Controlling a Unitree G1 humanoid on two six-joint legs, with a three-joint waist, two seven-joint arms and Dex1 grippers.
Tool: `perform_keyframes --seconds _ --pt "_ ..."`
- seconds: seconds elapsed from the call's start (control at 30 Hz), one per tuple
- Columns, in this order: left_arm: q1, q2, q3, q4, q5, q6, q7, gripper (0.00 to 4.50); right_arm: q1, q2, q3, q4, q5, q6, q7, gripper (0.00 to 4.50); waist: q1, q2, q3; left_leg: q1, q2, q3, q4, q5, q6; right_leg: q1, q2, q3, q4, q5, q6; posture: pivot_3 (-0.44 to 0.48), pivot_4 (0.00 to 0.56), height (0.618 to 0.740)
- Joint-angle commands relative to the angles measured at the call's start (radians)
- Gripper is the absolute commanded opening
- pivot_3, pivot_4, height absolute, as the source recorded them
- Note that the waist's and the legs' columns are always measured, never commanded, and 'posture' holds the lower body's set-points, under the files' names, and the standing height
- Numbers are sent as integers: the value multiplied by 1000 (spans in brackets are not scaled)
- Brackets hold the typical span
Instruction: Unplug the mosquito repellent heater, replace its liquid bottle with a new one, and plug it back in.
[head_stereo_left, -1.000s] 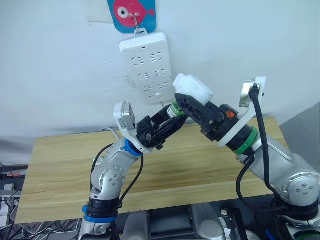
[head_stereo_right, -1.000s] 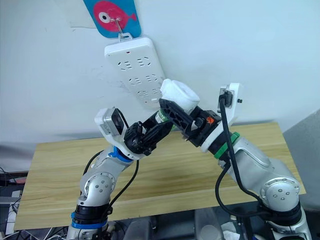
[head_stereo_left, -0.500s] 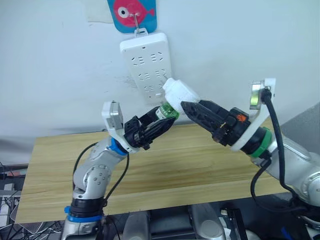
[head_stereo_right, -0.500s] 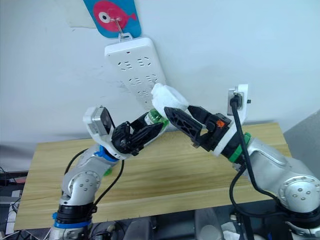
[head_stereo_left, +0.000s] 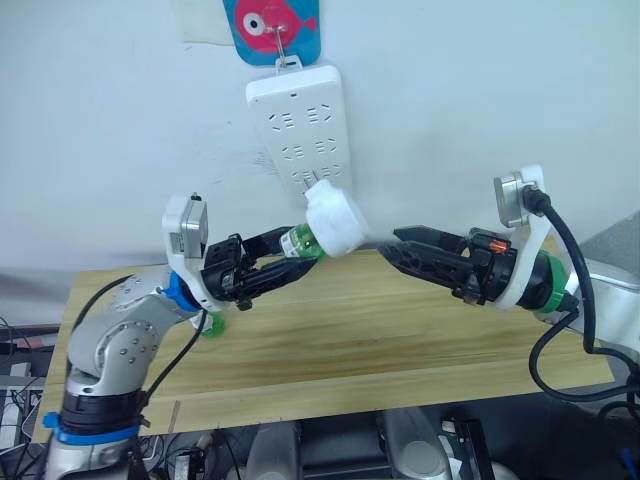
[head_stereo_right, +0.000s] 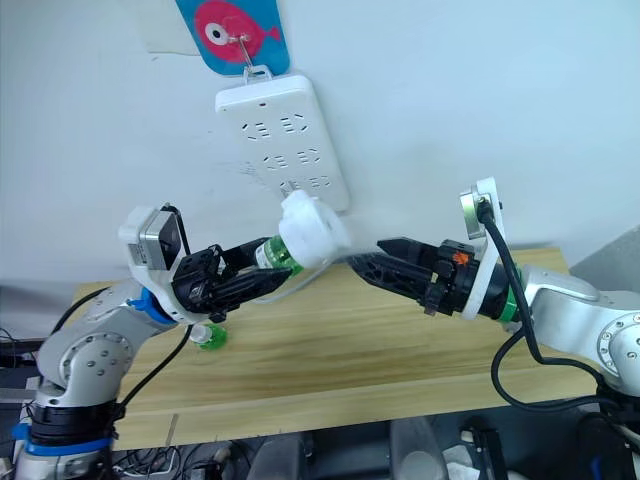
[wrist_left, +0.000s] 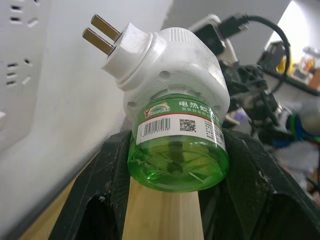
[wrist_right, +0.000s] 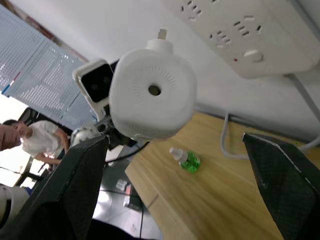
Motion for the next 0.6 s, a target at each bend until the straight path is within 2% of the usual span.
perform_keyframes --seconds 0.03,0.27,0.6 --pt "5 37 23 -41 -34 22 -49 2346 -34 -22 5 19 65 47 43 4461 4 0 0 0 0 0 0 0 0 0 0 0 0 0 0 -224 302 740" --pt "10 58 26 -45 -14 24 -72 2346 -108 -43 65 127 91 174 116 4461 8 0 0 0 0 0 0 0 0 0 0 0 -1 0 0 -210 314 740" --pt "2 74 -8 -53 39 37 -76 2346 -231 10 120 309 91 345 235 4461 8 0 0 -1 0 0 -3 0 0 0 0 -1 -4 0 0 -197 313 740"
